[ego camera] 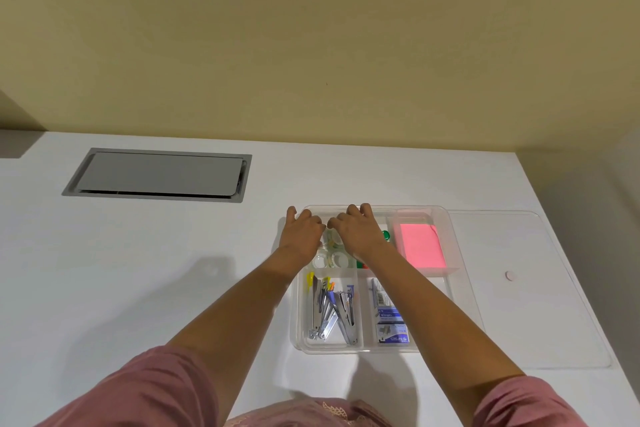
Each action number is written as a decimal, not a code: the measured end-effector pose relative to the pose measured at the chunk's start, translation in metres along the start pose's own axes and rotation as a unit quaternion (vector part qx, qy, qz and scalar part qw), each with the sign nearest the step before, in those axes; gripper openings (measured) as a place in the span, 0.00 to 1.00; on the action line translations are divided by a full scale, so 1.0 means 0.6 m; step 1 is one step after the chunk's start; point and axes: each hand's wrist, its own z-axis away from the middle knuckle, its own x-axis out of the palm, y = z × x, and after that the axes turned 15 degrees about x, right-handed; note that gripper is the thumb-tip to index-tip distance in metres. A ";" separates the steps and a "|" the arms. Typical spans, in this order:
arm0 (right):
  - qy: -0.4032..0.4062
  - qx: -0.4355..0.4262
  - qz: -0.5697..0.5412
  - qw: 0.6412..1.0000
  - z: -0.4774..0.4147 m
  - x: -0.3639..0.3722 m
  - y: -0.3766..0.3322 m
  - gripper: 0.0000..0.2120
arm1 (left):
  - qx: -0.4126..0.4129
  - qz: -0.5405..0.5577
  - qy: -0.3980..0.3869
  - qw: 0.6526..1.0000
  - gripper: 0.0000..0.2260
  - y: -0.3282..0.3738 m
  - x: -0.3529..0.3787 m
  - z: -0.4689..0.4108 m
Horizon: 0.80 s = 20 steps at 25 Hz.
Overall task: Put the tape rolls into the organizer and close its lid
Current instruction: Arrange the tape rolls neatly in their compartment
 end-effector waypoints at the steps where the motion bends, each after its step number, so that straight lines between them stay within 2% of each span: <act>1: 0.000 0.001 -0.001 1.000 0.000 0.000 -0.001 0.19 | 0.000 0.000 -0.001 1.000 0.13 -0.001 0.000 0.000; 9: 0.010 0.009 -0.062 0.998 0.008 -0.001 0.009 0.22 | 0.007 0.031 0.003 1.000 0.17 -0.001 -0.013 0.009; 20: 0.029 0.063 -0.099 0.993 0.060 -0.012 0.010 0.18 | 0.025 0.052 0.051 0.997 0.18 0.014 -0.044 0.072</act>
